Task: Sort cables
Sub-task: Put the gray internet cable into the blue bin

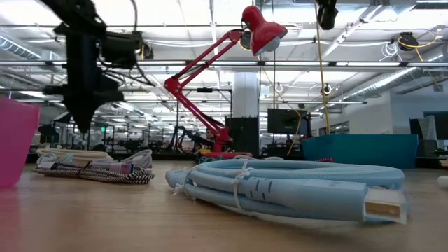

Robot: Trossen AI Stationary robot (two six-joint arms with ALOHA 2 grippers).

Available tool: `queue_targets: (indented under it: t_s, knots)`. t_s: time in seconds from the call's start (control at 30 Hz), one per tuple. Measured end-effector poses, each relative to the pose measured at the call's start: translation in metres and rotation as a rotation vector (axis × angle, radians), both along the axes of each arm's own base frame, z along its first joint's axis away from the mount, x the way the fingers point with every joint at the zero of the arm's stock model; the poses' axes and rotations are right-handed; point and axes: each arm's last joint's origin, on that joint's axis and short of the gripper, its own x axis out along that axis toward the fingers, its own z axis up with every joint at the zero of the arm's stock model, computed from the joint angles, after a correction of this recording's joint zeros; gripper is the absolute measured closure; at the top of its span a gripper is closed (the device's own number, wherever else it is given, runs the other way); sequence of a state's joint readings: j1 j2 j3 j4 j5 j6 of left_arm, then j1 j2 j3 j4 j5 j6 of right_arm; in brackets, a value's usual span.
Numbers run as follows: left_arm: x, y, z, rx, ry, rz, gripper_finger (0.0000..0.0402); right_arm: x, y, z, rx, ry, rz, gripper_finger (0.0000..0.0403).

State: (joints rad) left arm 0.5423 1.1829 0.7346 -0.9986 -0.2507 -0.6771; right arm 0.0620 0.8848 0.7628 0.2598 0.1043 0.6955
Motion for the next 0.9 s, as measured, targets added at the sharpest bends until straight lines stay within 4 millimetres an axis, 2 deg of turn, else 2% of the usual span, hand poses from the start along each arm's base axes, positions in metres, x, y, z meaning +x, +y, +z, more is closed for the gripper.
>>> queue_targets:
  t_s: [0.13, 0.23, 0.43, 0.57, 0.63, 0.73, 0.9]
  knots:
    - [-0.029, -0.001, -0.008, -0.035, -0.098, 0.132, 0.0401, 0.000, 0.001, 0.000, 0.000, -0.001, 0.003, 0.0248]
    - [-0.041, -0.005, -0.016, -0.065, -0.150, 0.128, 0.0401, 0.000, 0.002, 0.000, -0.001, -0.001, 0.009, 0.0248]
    - [-0.024, 0.007, -0.013, -0.039, -0.465, -0.149, 0.0401, 0.001, 0.002, -0.001, -0.007, 0.007, 0.008, 0.0248]
    - [-0.018, 0.012, -0.011, -0.058, -0.433, -0.194, 0.0388, 0.001, 0.002, -0.001, -0.007, 0.007, 0.008, 0.0248]
    - [-0.016, 0.013, -0.015, -0.108, -0.370, -0.196, 0.0366, 0.001, 0.002, -0.001, -0.003, 0.007, 0.008, 0.0248]
    - [-0.014, 0.017, -0.020, -0.155, -0.260, -0.175, 0.0311, 0.001, 0.002, -0.001, -0.001, 0.008, 0.008, 0.0248]
    - [-0.005, 0.027, -0.011, -0.139, -0.169, -0.167, 0.0213, 0.001, 0.002, -0.001, 0.000, 0.007, 0.008, 0.0248]
